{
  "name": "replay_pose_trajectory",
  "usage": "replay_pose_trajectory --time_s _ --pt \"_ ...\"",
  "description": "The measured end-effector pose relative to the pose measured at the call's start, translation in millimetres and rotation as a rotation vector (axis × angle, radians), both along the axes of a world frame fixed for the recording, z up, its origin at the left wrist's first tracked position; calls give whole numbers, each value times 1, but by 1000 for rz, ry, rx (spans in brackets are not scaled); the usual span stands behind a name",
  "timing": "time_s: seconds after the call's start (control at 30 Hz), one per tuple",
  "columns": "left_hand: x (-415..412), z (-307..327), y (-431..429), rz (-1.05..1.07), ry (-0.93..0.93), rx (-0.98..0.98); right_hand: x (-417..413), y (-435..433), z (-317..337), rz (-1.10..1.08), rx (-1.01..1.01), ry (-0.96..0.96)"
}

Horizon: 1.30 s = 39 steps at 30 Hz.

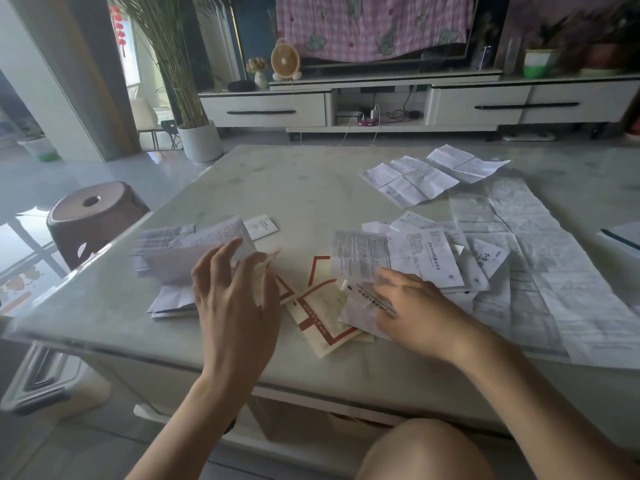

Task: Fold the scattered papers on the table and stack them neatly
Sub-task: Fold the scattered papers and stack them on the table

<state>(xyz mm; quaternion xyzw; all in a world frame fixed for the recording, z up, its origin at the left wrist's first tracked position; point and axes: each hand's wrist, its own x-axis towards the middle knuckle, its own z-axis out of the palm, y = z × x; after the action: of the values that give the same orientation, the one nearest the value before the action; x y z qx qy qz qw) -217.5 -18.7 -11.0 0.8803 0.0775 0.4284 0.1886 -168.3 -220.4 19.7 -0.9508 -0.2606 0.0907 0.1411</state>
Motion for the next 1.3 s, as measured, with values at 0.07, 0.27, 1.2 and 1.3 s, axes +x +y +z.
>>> replay_pose_trajectory --time_s 0.07,0.27,1.2,1.3 --pt "1 3 -6 -41 -42 -2 -1 0 -1 7 -4 -19" --pt "-1 17 -32 -203 -136 -191 -2 0 2 -41 352 -237" --pt "17 36 -58 -593 365 -1232 3 -14 16 -482 1254 260" --pt "14 34 -59 -616 409 -1188 3 -12 13 -365 1204 202"
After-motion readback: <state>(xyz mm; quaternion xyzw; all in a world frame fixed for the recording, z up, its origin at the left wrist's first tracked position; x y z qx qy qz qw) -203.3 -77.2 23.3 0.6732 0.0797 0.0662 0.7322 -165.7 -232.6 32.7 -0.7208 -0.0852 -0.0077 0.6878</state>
